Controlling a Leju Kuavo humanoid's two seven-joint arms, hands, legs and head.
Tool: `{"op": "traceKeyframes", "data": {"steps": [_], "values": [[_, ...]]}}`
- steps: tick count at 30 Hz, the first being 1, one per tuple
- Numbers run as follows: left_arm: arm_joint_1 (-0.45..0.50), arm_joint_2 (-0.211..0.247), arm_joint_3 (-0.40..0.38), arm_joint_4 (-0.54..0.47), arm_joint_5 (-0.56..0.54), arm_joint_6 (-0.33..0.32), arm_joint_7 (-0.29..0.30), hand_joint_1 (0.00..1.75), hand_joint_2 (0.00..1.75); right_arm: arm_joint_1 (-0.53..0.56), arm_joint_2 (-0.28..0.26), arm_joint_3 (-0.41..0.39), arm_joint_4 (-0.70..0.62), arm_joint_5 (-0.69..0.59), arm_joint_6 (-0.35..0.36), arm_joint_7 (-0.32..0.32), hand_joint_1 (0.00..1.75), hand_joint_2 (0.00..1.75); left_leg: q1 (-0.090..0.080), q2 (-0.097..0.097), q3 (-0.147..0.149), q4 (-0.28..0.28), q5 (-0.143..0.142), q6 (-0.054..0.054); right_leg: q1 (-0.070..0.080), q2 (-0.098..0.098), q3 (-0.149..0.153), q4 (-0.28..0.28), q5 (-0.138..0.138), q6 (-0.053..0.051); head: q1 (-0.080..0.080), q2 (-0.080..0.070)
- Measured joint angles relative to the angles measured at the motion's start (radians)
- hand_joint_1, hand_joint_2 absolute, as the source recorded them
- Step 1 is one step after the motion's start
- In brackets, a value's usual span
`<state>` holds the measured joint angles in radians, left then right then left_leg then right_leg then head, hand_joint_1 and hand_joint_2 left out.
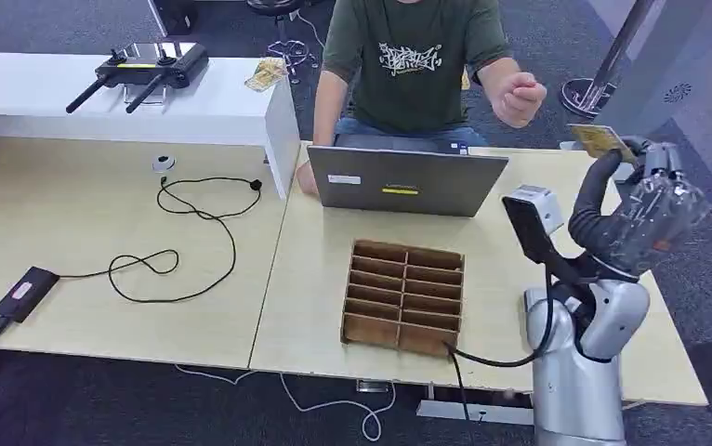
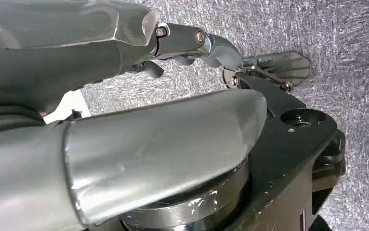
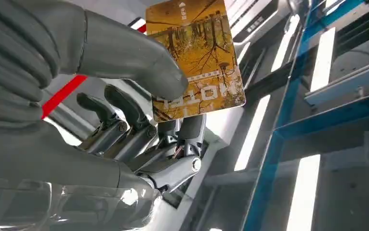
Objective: Pass the card to the sensor for recognition and then transmit it.
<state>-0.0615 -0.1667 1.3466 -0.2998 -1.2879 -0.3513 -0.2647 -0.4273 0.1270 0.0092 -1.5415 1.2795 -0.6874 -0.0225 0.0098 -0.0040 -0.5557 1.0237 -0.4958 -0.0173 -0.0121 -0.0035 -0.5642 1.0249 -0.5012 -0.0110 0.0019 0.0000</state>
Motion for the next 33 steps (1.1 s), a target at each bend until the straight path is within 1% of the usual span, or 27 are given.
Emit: {"op": "traceKeyframes", "data": {"steps": [5,8,19,24,30,31,33], "values": [[0.000,0.007,-0.008,0.007,-0.011,0.000,-0.006,0.00,0.00,-0.082,-0.015,0.093,0.078,0.034,0.009,0.047,1.75,1.75,0.000,0.000,0.000,0.000,0.000,0.000,0.000,0.000,0.000,0.000,0.000,0.000,0.000,0.000],[0.000,0.012,-0.015,0.011,-0.019,0.000,-0.006,0.00,0.00,-0.126,-0.019,0.139,0.126,0.072,0.032,0.069,1.75,1.75,0.000,0.000,0.000,0.000,0.000,-0.001,0.000,0.000,0.000,0.000,0.000,-0.001,0.000,0.000],[-0.006,0.029,-0.041,0.035,-0.050,0.000,-0.008,0.00,0.00,-0.270,-0.026,0.254,0.308,0.251,0.112,0.148,1.75,1.75,0.000,0.000,0.000,0.000,0.001,0.000,0.000,0.000,0.000,0.000,0.001,-0.001,0.000,0.000],[-0.008,0.033,-0.046,0.041,-0.055,0.000,-0.008,0.00,0.00,-0.330,-0.026,0.280,0.397,0.259,0.127,0.179,1.75,1.75,0.000,0.000,0.000,0.000,0.001,0.000,0.000,0.000,0.000,0.000,0.001,-0.001,0.000,0.000],[-0.012,0.038,-0.058,0.048,-0.058,0.000,-0.005,0.00,0.00,-0.403,-0.027,0.331,0.528,0.259,0.144,0.229,1.75,1.75,0.000,0.000,0.000,0.000,0.001,-0.001,0.000,0.000,0.000,0.000,0.001,-0.001,0.000,0.000],[-0.012,0.038,-0.058,0.048,-0.056,0.000,0.001,0.00,0.00,-0.410,-0.027,0.336,0.542,0.259,0.144,0.232,1.75,1.75,0.000,0.000,0.000,0.000,0.001,-0.001,0.000,0.000,0.000,0.000,0.001,-0.001,0.000,0.000],[-0.012,0.048,-0.057,0.048,-0.012,0.000,0.100,0.00,0.00,-0.423,-0.027,0.351,0.570,0.259,0.145,0.255,1.75,1.75,0.000,0.000,0.000,0.000,0.001,-0.001,0.000,0.000,0.000,0.001,0.001,-0.001,0.000,0.000]]}}
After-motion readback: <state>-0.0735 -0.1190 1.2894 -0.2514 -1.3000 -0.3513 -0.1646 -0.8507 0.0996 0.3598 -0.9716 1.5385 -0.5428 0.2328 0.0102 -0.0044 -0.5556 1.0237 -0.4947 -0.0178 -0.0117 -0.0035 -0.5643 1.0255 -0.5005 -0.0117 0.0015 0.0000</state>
